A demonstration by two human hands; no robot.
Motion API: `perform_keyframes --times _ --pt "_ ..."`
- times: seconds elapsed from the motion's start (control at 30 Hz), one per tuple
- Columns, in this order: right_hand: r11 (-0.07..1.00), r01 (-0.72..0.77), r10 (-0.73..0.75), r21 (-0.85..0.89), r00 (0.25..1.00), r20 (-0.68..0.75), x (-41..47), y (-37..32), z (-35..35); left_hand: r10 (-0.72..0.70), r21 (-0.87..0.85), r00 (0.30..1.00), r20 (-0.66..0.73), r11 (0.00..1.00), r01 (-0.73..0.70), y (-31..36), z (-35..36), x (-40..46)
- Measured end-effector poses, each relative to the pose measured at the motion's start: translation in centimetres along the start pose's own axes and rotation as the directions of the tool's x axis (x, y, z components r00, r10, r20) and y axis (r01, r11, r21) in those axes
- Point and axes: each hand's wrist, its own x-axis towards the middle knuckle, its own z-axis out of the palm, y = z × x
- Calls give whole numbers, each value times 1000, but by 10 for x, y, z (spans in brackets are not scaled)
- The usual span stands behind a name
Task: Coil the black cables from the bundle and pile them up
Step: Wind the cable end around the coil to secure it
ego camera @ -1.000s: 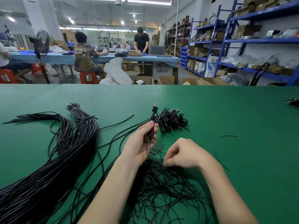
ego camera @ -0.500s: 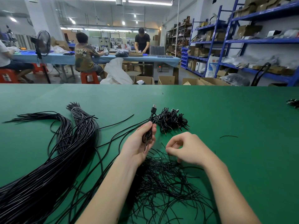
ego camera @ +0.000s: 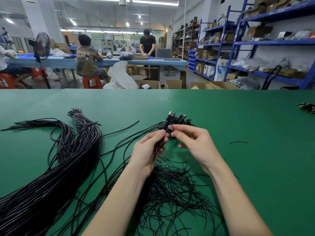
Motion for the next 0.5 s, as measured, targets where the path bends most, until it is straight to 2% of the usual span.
perform_keyframes --times 0.27,0.4,0.5 --pt "1000 -18 21 25 988 -151 3 11 9 122 152 992 24 981 -124 -5 4 -2" --pt "999 -29 30 14 992 -120 3 12 6 166 186 985 45 967 -171 -4 1 -1" --pt "998 3 -10 -62 994 -108 4 10 4 179 196 982 54 963 -186 -4 1 0"
